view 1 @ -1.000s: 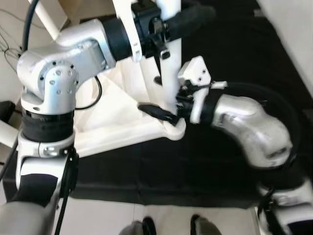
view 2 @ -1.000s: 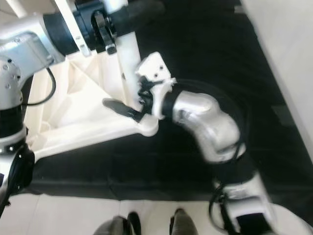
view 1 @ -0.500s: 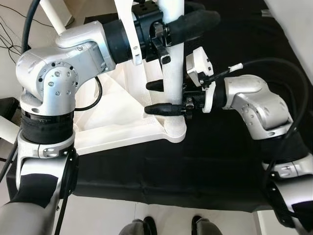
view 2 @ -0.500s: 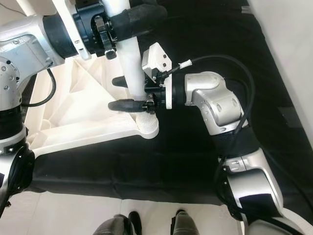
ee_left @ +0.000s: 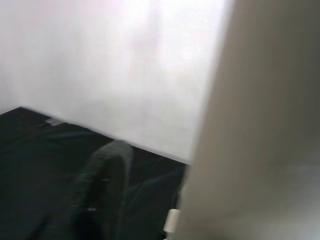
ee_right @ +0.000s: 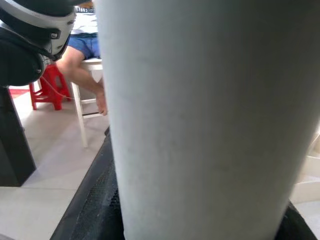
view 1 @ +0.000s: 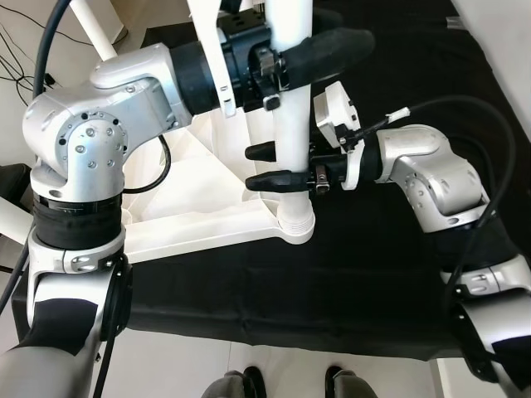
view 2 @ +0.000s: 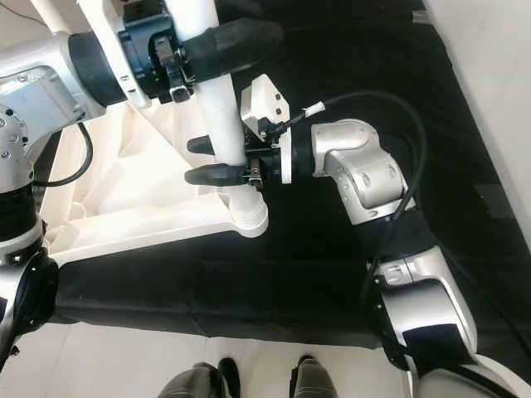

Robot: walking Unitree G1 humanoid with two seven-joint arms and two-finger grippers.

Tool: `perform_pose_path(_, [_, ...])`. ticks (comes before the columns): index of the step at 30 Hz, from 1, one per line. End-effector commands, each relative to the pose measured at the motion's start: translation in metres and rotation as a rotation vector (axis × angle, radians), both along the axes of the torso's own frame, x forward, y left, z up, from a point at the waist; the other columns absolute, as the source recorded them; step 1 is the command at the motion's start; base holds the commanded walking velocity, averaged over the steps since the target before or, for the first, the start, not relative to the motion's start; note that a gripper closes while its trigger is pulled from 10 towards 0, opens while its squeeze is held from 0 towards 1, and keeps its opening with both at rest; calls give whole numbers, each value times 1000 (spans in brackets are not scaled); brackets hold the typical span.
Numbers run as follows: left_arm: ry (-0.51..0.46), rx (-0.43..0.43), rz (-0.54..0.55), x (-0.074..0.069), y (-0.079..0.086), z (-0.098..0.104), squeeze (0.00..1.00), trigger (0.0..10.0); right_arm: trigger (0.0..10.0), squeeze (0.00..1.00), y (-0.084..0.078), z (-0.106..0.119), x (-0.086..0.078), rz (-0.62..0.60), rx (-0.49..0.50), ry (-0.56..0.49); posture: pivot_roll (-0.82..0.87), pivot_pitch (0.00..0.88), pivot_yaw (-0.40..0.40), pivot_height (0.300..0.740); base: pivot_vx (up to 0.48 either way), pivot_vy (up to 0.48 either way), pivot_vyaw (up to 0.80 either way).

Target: Building children table

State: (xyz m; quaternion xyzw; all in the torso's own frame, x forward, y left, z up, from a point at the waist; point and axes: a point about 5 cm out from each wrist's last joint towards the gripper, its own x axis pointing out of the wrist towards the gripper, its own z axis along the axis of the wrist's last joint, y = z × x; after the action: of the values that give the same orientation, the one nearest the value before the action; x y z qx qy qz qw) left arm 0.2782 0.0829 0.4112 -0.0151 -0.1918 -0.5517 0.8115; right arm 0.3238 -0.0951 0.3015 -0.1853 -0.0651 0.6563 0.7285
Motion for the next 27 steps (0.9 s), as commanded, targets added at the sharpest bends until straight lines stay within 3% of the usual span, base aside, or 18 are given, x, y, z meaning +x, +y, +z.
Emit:
perform_pose_path(1, [29,-23,50,3,6,-1,1000,10000,0,0,16,-40,-4,-76,-127,93,-74,251,140,740,0,0,0])
perform_pose_path(2, [38,-30,62,4,8,0,1000,10000,0,0,15,-46,-4,-175,-135,109,-81,255,133,740,0,0,0])
perform_pose_path(3, [48,-44,72,6,13,1,0,10000,0,0,16,-57,3,-439,-103,161,-82,253,134,740,0,0,0])
perform_pose_path(4, [48,-44,72,6,13,1,0,10000,0,0,16,-57,3,-439,-103,161,-82,253,134,740,0,0,0])
perform_pose_path(5, [59,-53,82,7,17,2,0,10000,0,0,16,-67,4,-661,-45,191,-88,256,132,740,0,0,0])
perform_pose_path(6, [63,-57,92,8,20,2,0,10000,0,0,18,-79,-3,-789,-24,204,-86,254,130,740,0,0,0])
perform_pose_path(7, [63,-57,92,8,20,2,0,10000,0,0,18,-79,-3,-789,-24,204,-86,254,130,740,0,0,0])
perform_pose_path(8, [73,-57,90,12,19,0,0,10000,0,0,27,-90,-15,-830,2,248,-78,259,138,740,0,0,0])
perform_pose_path(10, [78,-54,90,15,16,-2,0,10000,0,0,35,-96,-24,-828,33,282,-81,255,139,740,0,0,0])
perform_pose_path(15, [81,-48,86,17,13,-3,0,10000,0,0,40,-99,-26,-835,54,298,-81,253,141,740,0,0,0])
perform_pose_path(20, [83,-37,65,15,4,-5,0,9686,0,0,43,-93,-18,-861,86,273,-81,244,143,740,0,0,0])
perform_pose_path(21, [83,-35,62,14,4,-5,0,0,0,0,44,-91,-17,-858,87,266,-81,245,144,740,0,0,0])
perform_pose_path(23, [84,-32,58,14,4,-5,0,0,0,0,44,-89,-17,-852,87,264,-81,245,144,740,0,0,0])
perform_pose_path(24, [85,-24,52,13,4,-6,0,0,471,0,45,-87,-19,-867,90,263,-83,245,146,740,0,0,0])
perform_pose_path(25, [84,-18,48,12,4,-6,0,0,3765,0,46,-85,-22,-878,97,266,-84,245,147,740,0,0,0])
perform_pose_path(27, [83,-16,46,12,4,-6,0,0,4275,0,47,-83,-24,-889,101,268,-84,245,147,740,0,0,0])
